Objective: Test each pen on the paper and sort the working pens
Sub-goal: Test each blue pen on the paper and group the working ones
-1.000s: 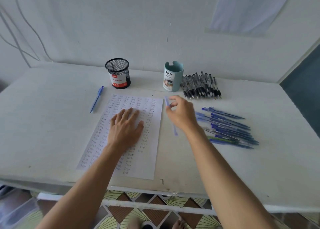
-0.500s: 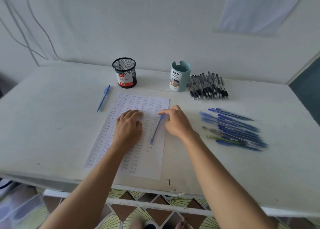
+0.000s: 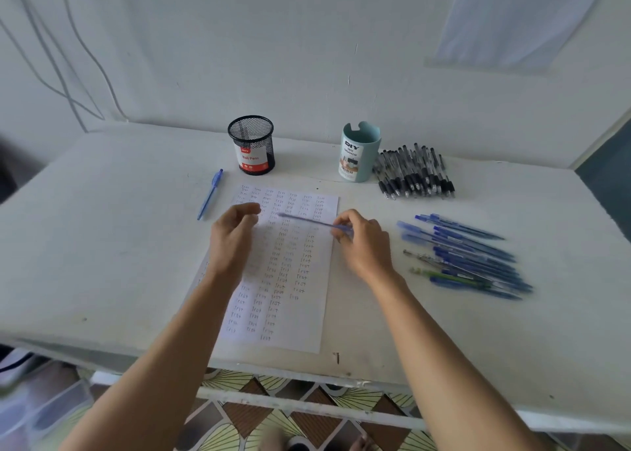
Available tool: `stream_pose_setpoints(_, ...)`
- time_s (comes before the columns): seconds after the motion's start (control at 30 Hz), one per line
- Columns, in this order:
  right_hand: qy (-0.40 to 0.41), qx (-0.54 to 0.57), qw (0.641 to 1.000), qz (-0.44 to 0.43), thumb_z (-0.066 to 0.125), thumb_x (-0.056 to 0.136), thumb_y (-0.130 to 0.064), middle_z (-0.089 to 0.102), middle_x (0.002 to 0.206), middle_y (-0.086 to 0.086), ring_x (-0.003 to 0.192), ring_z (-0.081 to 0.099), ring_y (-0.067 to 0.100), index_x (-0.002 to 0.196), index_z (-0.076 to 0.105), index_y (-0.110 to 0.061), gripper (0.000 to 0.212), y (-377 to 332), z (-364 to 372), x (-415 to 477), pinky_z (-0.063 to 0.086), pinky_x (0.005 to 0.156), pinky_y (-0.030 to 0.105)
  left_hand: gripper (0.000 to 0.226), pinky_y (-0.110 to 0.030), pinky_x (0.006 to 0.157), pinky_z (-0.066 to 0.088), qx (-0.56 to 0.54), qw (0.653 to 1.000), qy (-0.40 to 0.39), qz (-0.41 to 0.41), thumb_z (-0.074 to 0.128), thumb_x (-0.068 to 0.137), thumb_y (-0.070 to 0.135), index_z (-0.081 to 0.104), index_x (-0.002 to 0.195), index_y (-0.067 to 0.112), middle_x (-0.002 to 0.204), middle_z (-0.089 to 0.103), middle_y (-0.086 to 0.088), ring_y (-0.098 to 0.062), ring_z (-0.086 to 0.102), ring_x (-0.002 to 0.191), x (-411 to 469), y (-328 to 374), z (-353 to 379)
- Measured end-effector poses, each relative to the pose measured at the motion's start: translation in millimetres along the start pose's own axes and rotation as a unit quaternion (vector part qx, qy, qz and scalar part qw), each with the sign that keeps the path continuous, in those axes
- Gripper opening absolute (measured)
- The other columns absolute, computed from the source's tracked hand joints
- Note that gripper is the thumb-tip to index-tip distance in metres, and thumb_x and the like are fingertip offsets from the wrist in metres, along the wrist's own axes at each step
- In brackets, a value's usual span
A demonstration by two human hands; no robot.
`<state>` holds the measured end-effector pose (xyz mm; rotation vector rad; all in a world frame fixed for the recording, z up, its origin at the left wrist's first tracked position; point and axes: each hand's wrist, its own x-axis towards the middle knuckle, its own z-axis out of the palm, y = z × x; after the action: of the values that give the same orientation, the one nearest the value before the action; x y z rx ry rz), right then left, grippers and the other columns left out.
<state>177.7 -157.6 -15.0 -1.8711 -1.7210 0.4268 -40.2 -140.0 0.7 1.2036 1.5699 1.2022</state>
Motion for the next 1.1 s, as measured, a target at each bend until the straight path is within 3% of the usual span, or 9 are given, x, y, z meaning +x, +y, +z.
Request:
stream_pose_setpoints(0.1,0.02,0.166,0.985,0.033,0.065,0.096,-0.025,0.066,0.095,-0.008,0.088,0.064,0.016,0.103,0.06,-0.019,0.012,-12,1,-5,0.047,0.079,0.034,0.01,-0.026,0.083,0.051,0.039,0.994,0.012,0.097,0.059,0.097,0.022,0.067,0.103,0.02,0.101,0.068,0.013,-0.001,0.062,0.097,-8,8,6)
stream_pose_setpoints(0.17,-0.004,0.222,0.975,0.025,0.068,0.094,-0.022,0.066,0.094,-0.01,0.082,0.061,-0.001,0.1,0.059,-0.023,0.011,-21,2,-7,0.045,0.074,0.02,0.018,-0.025,0.08,0.05,0.021,0.992,-0.038,0.12,0.058,0.098,0.031,0.066,0.108,0.018,0.106,0.067,0.006,-0.005,0.061,0.095,-14,13,13)
stream_pose_setpoints(0.27,-0.027,0.246,0.969,-0.001,0.072,0.091,-0.02,0.068,0.092,-0.013,0.08,0.06,-0.01,0.099,0.063,-0.025,0.014,-30,5,-9,0.041,0.069,0.006,0.032,-0.01,0.078,0.045,-0.057,0.986,-0.137,0.075,0.049,0.104,0.029,0.061,0.13,0.014,0.12,0.064,0.003,0.008,0.057,0.09,-20,23,20)
stream_pose_setpoints(0.37,-0.031,0.234,0.972,-0.002,0.074,0.089,-0.023,0.069,0.088,-0.015,0.075,0.059,-0.014,0.108,0.071,-0.023,0.019,-32,4,-11,0.041,0.07,0.004,0.03,-0.007,0.074,0.045,-0.033,0.981,-0.163,0.104,0.054,0.103,0.023,0.062,0.13,0.013,0.113,0.069,0.003,0.011,0.061,0.089,-17,23,21)
stream_pose_setpoints(0.5,-0.033,0.213,0.976,-0.002,0.075,0.088,-0.027,0.068,0.075,-0.02,0.07,0.062,-0.006,0.102,0.077,-0.02,0.016,-32,3,-13,0.044,0.068,0.006,0.016,-0.014,0.069,0.047,-0.004,0.984,-0.148,0.103,0.059,0.1,0.017,0.069,0.11,0.008,0.083,0.071,0.014,0.003,0.064,0.075,-11,21,21)
stream_pose_setpoints(0.6,0.008,0.183,0.983,-0.026,0.077,0.087,-0.024,0.075,0.084,-0.008,0.073,0.065,0.005,0.1,0.078,-0.018,0.015,-38,4,-15,0.049,0.068,0.012,0.018,-0.024,0.064,0.043,-0.027,0.992,-0.106,0.056,0.059,0.101,0.02,0.068,0.099,0.005,0.061,0.062,0.018,0.001,0.051,0.057,-9,19,26)
stream_pose_setpoints(0.7,0.026,0.146,0.987,-0.059,0.075,0.089,-0.025,0.076,0.085,-0.003,0.072,0.065,0.01,0.104,0.078,-0.017,0.017,-44,7,-14,0.05,0.066,0.019,0.022,-0.025,0.065,0.043,-0.052,0.996,-0.067,0.012,0.058,0.102,0.023,0.067,0.096,0.003,0.058,0.06,0.016,0.002,0.052,0.055,-11,20,30)
stream_pose_setpoints(0.9,-0.01,0.106,0.991,-0.084,0.068,0.095,-0.03,0.05,0.054,-0.016,0.051,0.049,-0.001,0.104,0.077,-0.019,0.017,-45,7,-12,0.033,0.052,0.008,0.024,-0.034,0.064,0.042,-0.052,0.998,-0.04,-0.019,0.057,0.102,0.026,0.067,0.091,0.007,0.068,0.059,0.005,-0.015,0.045,0.064,-11,20,32)
stream_pose_setpoints(1.1,-0.019,0.071,0.994,-0.085,0.065,0.096,-0.033,0.073,0.075,0.004,0.054,0.048,0.011,0.106,0.077,-0.02,0.02,-48,9,-13,0.032,0.054,0.011,0.028,-0.027,0.059,0.039,-0.068,0.995,-0.001,-0.073,0.058,0.101,0.027,0.067,0.09,0.003,0.058,0.054,0.009,-0.011,0.045,0.057,-12,19,37)
